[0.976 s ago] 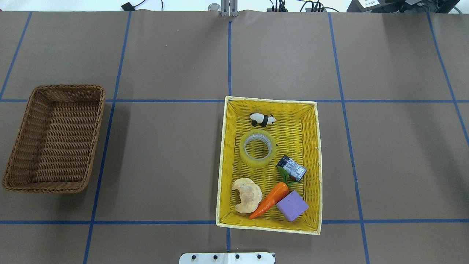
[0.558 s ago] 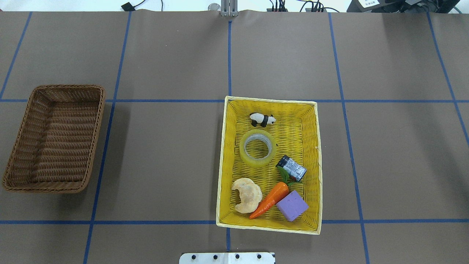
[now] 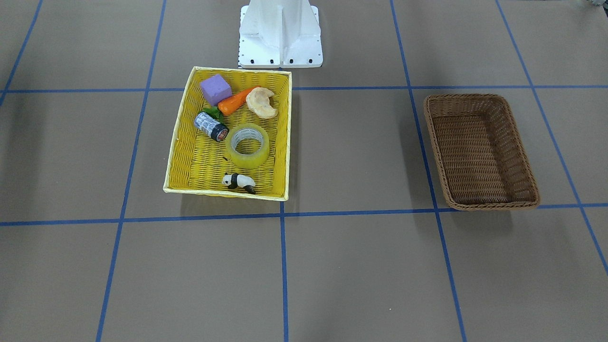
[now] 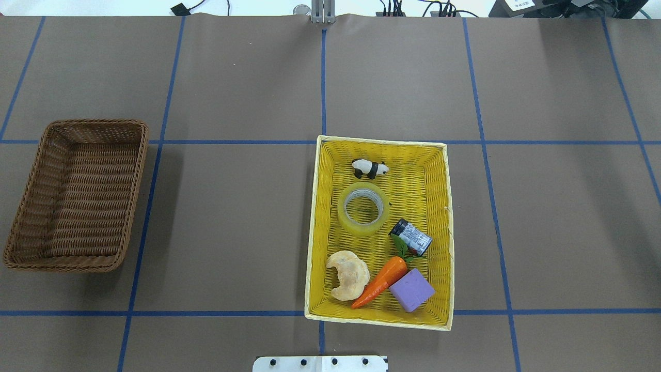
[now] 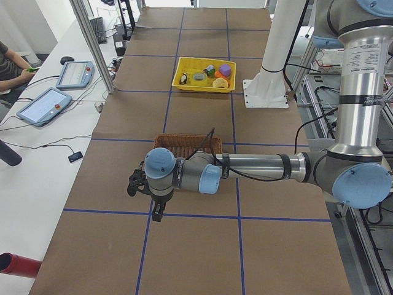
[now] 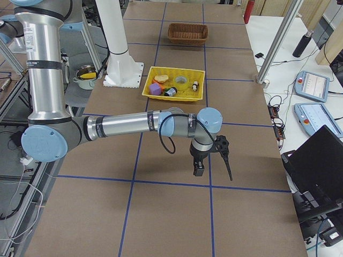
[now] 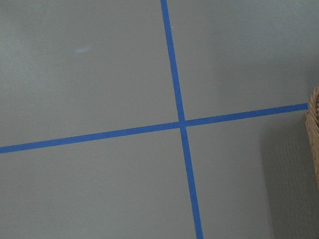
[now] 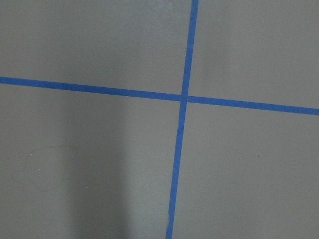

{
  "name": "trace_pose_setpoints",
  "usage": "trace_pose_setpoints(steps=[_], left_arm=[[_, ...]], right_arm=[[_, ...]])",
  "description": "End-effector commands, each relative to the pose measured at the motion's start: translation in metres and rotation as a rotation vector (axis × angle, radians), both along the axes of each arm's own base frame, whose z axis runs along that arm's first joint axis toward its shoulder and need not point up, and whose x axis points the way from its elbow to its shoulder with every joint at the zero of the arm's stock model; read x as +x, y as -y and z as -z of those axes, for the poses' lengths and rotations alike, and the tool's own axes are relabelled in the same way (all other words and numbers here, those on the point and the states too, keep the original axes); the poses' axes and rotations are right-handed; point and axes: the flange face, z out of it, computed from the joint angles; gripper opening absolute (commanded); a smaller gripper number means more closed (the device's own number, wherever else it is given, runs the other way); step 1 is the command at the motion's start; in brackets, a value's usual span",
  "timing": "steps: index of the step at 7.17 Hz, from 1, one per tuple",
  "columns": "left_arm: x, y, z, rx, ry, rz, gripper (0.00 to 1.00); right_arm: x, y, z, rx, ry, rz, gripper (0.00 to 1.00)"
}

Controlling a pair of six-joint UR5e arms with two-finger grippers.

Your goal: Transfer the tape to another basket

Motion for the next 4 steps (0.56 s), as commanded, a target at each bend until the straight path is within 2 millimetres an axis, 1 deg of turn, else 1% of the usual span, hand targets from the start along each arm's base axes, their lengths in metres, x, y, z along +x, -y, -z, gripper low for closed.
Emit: trace_pose_setpoints(steps=[1, 2, 3, 4], left_arm=[[0.004, 0.001, 0.0, 0.003, 0.0, -0.01, 0.99], [0.01, 0.003, 0.0, 0.002, 0.007, -0.021, 0.99], [0.01, 0.01, 0.007, 0.008, 0.008, -0.017, 0.99], [0.012, 0.011, 0.006, 0.008, 0.008, -0.02, 0.99]], right_arm=[[-0.002, -0.001, -0.006, 0.051, 0.008, 0.0, 1.0], [-0.009, -0.001, -0.007, 0.05, 0.009, 0.013, 1.0], [-0.011, -0.001, -0.002, 0.057, 0.037, 0.013, 1.0], [-0.016, -0.001, -0.004, 0.051, 0.045, 0.022, 1.0]])
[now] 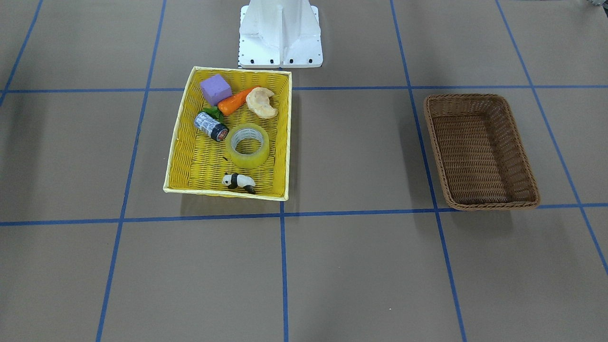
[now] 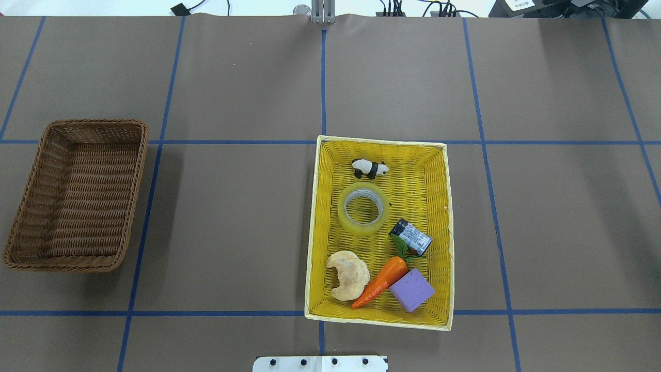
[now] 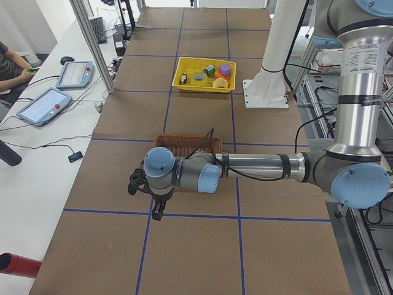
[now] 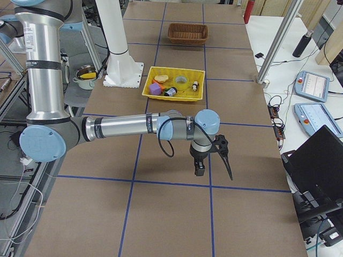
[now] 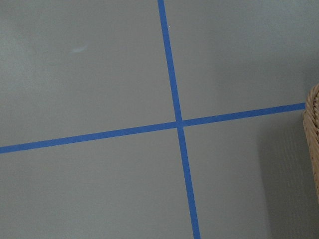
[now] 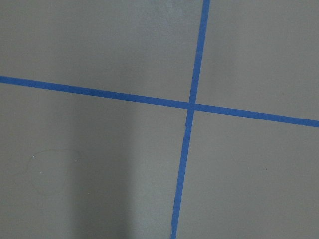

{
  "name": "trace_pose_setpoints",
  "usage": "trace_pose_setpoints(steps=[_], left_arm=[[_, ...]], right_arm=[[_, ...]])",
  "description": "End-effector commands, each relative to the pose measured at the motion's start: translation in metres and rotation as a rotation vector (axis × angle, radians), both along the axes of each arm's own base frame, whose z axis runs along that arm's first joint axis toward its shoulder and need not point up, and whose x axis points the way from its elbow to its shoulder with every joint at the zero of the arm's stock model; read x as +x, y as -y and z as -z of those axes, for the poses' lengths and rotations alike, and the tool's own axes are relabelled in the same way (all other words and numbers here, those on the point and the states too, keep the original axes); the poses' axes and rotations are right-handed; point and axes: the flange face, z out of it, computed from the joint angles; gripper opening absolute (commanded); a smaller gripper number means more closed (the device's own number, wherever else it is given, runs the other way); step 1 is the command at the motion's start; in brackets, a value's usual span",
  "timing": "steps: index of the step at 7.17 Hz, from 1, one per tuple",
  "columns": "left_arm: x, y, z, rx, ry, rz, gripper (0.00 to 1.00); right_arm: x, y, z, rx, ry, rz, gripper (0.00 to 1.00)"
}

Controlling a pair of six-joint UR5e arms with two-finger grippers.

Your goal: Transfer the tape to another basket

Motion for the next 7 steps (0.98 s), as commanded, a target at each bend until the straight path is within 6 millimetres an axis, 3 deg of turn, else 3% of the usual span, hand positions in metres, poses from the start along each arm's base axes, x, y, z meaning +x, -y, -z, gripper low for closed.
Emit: trace_pose_setpoints(steps=[1, 2, 4, 6, 7], left_arm=[[0.003, 0.005, 0.001, 0.0, 0.001, -0.004, 0.99], [0.004, 0.006, 0.003, 0.004, -0.001, -0.005, 0.99], [0.015, 0.007, 0.0, 0.0, 0.0, -0.027, 0.99], [0.026, 0.012, 0.005, 0.016, -0.005, -0.055, 0.99], [0.04, 0.014, 0.006, 0.028, -0.005, -0.079, 0.99]], right_arm=[[-0.006, 0.0, 0.001, 0.001, 0.017, 0.01, 1.0], [-0.012, 0.0, 0.001, 0.003, 0.029, 0.022, 1.0], [-0.045, 0.003, 0.015, 0.03, 0.04, 0.085, 1.0], [-0.081, 0.007, 0.063, 0.083, 0.063, 0.119, 1.0], [-0.13, 0.02, 0.108, 0.078, 0.082, 0.121, 1.0]])
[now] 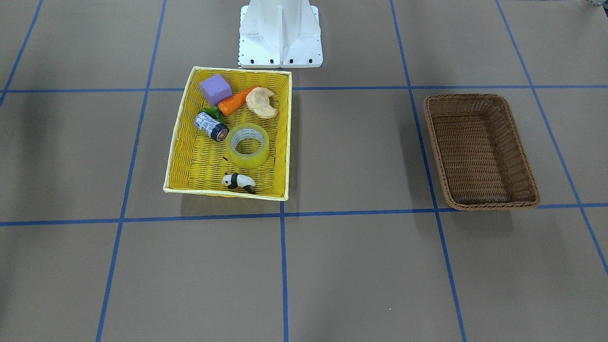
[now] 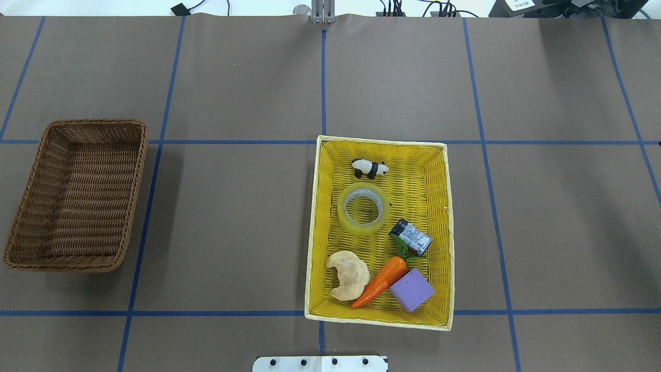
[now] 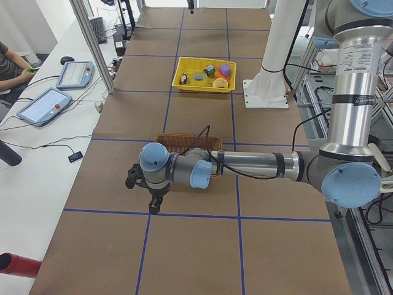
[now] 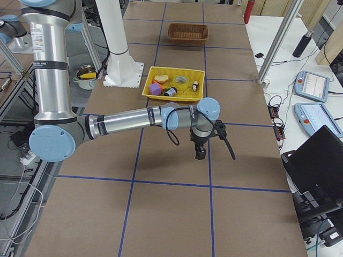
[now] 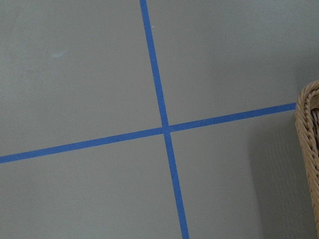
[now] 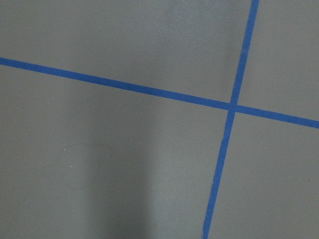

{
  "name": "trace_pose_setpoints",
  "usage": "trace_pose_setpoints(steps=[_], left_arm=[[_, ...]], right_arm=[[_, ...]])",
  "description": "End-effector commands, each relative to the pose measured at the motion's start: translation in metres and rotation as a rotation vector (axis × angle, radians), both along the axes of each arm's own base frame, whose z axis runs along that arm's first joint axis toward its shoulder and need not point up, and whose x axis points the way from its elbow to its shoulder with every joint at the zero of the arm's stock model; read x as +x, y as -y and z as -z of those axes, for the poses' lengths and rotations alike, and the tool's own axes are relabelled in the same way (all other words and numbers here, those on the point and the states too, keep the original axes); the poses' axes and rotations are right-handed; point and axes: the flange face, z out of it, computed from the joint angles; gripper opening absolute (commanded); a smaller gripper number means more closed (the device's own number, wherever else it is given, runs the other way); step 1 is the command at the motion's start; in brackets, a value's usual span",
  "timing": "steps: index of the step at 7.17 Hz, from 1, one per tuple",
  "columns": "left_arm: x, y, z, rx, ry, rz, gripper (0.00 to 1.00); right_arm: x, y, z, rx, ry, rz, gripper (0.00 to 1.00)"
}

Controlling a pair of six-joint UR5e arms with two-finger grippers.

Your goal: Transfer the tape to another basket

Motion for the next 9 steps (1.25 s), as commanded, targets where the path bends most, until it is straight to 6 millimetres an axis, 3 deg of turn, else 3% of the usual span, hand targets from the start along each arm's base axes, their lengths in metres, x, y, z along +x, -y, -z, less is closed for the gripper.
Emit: trace_pose_setpoints(steps=[1, 2, 4, 6, 7, 8, 9], left_arm=[[0.013, 0.001, -0.002, 0.012, -0.001, -0.025, 0.99], [0.015, 0.006, -0.003, 0.008, -0.007, -0.028, 0.99], [0.016, 0.015, 0.003, 0.021, -0.008, -0.027, 0.99], [0.016, 0.018, 0.009, 0.029, -0.009, -0.026, 0.99], [0.016, 0.021, 0.012, 0.035, -0.011, -0.026, 0.99], [0.016, 0.021, 0.012, 0.035, -0.011, -0.026, 0.99], [0.016, 0.021, 0.011, 0.033, -0.01, -0.026, 0.99]], right_arm=[[-0.111, 0.019, 0.112, -0.014, 0.048, -0.017, 1.0], [-0.168, 0.027, 0.172, -0.022, 0.081, -0.023, 1.0], [-0.238, 0.014, 0.226, 0.043, 0.09, 0.04, 1.0], [-0.321, -0.017, 0.275, 0.016, 0.086, 0.034, 1.0], [-0.359, -0.029, 0.295, 0.028, 0.067, 0.018, 1.0], [-0.382, -0.028, 0.293, 0.047, 0.087, 0.026, 1.0], [-0.403, -0.022, 0.277, 0.062, 0.121, 0.029, 1.0]])
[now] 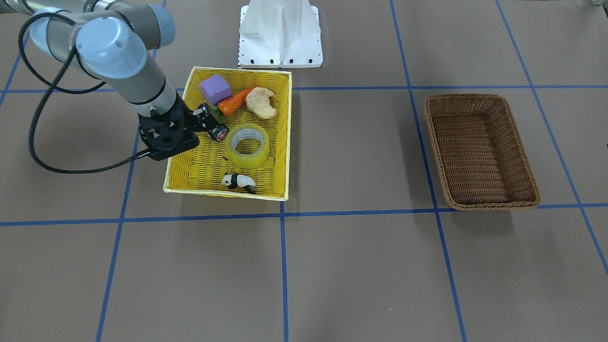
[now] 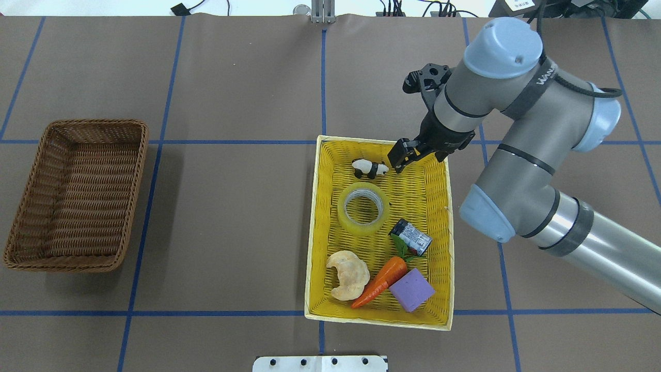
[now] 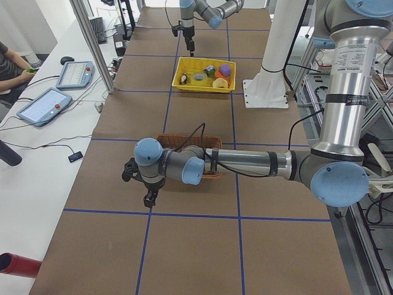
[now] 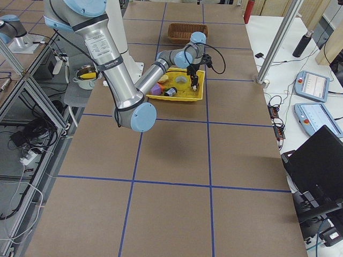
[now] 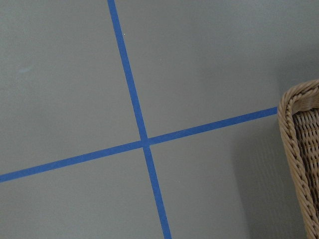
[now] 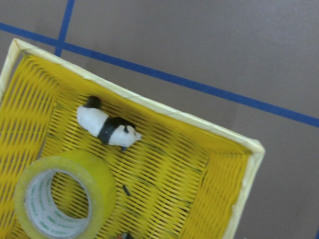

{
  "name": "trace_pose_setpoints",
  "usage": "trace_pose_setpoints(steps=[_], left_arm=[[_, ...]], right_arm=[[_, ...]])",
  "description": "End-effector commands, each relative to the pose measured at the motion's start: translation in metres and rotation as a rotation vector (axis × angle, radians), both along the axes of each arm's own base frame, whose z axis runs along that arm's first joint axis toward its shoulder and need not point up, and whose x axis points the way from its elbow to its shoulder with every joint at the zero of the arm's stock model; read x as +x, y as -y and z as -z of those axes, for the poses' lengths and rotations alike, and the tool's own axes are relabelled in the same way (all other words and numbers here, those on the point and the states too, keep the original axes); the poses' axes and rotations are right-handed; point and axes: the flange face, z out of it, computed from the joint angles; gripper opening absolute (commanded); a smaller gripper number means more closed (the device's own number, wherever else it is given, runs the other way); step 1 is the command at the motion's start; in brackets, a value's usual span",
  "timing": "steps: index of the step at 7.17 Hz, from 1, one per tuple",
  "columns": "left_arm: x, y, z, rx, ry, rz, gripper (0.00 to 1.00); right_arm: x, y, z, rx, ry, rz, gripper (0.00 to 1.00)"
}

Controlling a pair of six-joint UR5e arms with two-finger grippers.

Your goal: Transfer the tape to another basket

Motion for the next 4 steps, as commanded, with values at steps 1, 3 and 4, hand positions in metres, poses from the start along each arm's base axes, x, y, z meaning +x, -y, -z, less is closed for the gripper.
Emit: trace_pose_setpoints(steps=[1, 3, 4], left_arm=[[0.0, 0.0, 0.0, 0.0, 0.0, 0.0, 0.99], [0.0, 0.0, -0.001, -0.002, 0.0, 0.0, 0.99], [0.0, 0.0, 0.0, 0.0, 0.0, 0.0, 0.99]], right_arm=[[-0.049, -0.001, -0.019, 0.028, 0.067, 0.005, 1.0], [-0.066, -0.014, -0.027, 0.03, 0.05, 0.017, 0.99], [-0.067, -0.017, -0.034, 0.023, 0.042, 0.021, 0.99]])
